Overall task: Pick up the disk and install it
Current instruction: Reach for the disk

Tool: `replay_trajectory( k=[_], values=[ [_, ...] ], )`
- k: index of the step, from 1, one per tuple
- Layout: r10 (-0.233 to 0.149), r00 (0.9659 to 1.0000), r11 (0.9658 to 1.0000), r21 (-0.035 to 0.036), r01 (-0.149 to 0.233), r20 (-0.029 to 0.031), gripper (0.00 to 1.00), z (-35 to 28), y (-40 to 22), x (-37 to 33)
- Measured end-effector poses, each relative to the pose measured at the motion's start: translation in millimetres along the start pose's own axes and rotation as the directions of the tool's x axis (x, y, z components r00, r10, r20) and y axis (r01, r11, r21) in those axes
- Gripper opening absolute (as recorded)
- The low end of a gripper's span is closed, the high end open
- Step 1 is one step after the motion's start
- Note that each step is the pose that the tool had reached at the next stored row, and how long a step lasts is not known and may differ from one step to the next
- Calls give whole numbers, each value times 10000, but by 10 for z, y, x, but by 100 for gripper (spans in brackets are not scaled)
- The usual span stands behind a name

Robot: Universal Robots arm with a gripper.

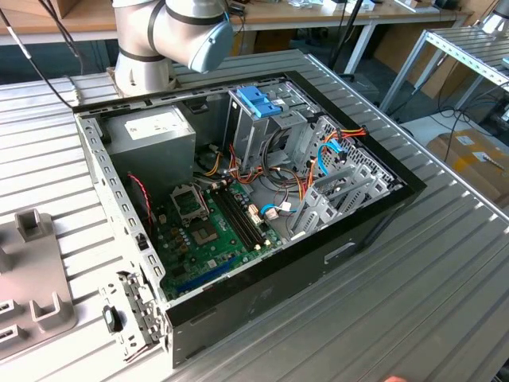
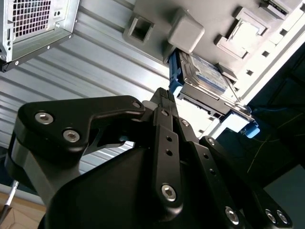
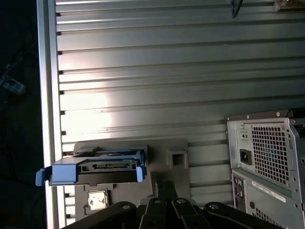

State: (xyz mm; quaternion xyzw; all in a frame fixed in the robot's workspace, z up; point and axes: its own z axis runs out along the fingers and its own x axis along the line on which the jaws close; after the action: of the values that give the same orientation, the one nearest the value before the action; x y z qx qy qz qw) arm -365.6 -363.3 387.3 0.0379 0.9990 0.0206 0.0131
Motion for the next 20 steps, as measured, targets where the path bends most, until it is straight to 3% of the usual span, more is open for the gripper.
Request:
replay_trajectory(
  k=[8,15,20],
  values=[
    [0,10000,10000,1,0,0,11,0,0,11],
    [0,10000,10000,1,0,0,11,-1,-6,100],
    [0,10000,10000,0,0,0,11,-1,-7,111]
  ],
)
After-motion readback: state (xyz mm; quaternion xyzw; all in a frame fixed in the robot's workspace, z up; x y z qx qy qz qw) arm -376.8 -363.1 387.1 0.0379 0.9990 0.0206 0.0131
